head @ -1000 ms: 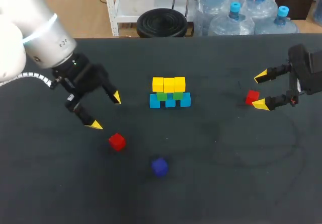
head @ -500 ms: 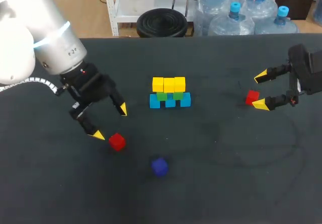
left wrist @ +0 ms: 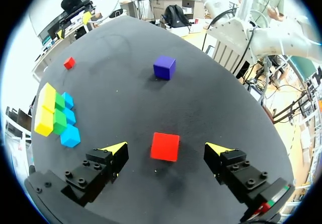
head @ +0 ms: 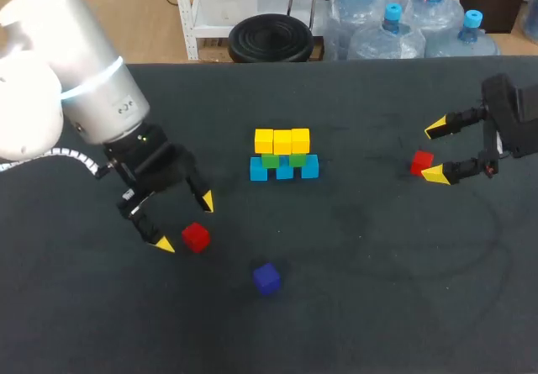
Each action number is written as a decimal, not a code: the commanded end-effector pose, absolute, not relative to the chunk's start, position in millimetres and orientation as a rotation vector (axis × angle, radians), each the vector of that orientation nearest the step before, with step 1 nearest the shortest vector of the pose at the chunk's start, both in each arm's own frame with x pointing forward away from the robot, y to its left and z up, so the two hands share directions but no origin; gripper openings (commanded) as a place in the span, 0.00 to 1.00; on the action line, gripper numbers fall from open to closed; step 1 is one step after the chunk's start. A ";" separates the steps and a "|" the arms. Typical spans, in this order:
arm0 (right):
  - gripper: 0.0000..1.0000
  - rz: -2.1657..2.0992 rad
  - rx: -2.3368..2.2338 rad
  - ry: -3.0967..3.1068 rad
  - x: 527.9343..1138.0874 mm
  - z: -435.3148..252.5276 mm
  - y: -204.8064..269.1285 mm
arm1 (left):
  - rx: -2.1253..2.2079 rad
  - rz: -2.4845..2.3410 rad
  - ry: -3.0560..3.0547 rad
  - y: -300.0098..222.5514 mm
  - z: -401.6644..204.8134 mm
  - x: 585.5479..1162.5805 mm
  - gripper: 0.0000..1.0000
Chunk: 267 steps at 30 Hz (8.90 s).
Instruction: Place the blue cubes, place green cubes on the blue cubes, place the yellow cubes on the green cubes, then place the red cubes on the yellow cubes, and place purple cube on the red cubes.
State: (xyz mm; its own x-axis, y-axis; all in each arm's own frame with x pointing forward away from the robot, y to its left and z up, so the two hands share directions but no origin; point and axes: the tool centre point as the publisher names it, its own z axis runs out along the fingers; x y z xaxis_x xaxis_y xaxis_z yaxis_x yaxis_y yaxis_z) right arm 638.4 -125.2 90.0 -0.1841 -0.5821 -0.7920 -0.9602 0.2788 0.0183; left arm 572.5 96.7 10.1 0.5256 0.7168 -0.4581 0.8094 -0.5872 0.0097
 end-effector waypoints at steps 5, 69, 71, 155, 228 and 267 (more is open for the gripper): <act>1.00 0.705 -1.388 1.864 638.5 89.6 -125.1 | 2.543 -0.603 1.291 92.1 4.7 568.5 1.00; 1.00 0.705 -1.388 1.864 638.5 89.6 -125.1 | 2.173 -0.319 1.719 70.6 130.6 632.6 0.00; 1.00 0.705 -1.388 1.864 638.5 89.6 -125.1 | 2.166 -0.324 1.707 65.3 135.0 638.7 0.00; 1.00 0.705 -1.388 1.864 638.5 89.6 -125.1 | 2.033 -0.455 1.893 -36.4 100.5 713.0 0.00; 1.00 0.705 -1.388 1.864 638.5 89.6 -125.1 | 2.039 -0.496 1.922 -38.5 90.9 720.2 0.28; 1.00 0.705 -1.388 1.864 638.5 89.6 -125.1 | 2.023 -0.476 1.905 -33.0 111.3 722.5 1.00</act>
